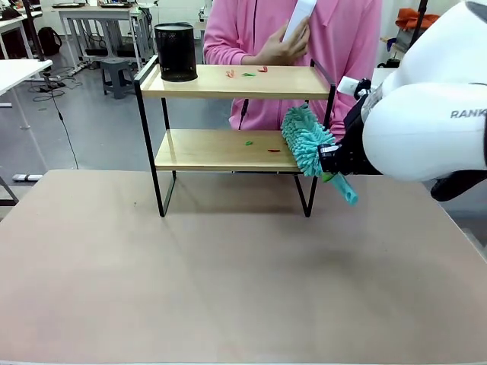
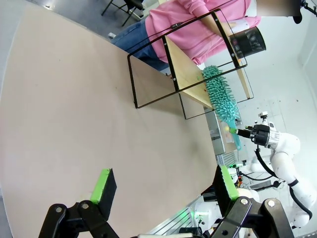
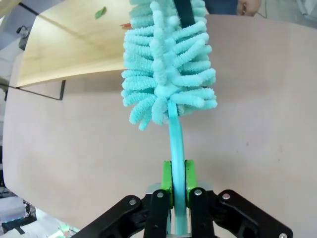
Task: Clean the shelf.
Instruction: Clean the specific tier of the Shelf with the Duster once objects are removed.
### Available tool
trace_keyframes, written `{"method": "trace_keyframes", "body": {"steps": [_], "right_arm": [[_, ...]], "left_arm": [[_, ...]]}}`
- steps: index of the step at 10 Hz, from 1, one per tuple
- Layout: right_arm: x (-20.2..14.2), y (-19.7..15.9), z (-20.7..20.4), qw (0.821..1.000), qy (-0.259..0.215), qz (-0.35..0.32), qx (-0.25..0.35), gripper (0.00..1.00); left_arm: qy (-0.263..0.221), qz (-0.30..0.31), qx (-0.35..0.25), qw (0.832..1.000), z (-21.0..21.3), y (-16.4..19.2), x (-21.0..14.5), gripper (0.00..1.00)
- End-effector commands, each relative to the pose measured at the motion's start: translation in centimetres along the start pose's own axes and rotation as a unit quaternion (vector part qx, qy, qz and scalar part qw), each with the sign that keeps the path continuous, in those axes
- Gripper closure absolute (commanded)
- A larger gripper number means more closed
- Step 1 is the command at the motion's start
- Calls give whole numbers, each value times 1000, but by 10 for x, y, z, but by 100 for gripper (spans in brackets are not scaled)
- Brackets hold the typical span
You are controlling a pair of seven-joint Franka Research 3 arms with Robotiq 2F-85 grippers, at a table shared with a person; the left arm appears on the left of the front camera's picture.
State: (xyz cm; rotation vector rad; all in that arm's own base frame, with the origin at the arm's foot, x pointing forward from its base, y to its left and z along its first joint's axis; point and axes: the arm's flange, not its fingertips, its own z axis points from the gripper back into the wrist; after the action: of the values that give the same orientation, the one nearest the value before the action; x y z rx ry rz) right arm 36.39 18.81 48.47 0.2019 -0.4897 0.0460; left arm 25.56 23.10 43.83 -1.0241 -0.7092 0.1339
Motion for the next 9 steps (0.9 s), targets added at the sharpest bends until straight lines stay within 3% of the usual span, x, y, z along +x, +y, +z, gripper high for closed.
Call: {"method": "trace_keyframes", "body": {"steps": [1,9], "right_arm": [[10,7,-9,999,-34,-9,-30,88],[12,32,-23,993,32,63,92,88]], "left_arm": [[-7,-11,-8,1000,-1,-1,1,0],[-7,-11,-8,1000,-1,-1,1,0]]}}
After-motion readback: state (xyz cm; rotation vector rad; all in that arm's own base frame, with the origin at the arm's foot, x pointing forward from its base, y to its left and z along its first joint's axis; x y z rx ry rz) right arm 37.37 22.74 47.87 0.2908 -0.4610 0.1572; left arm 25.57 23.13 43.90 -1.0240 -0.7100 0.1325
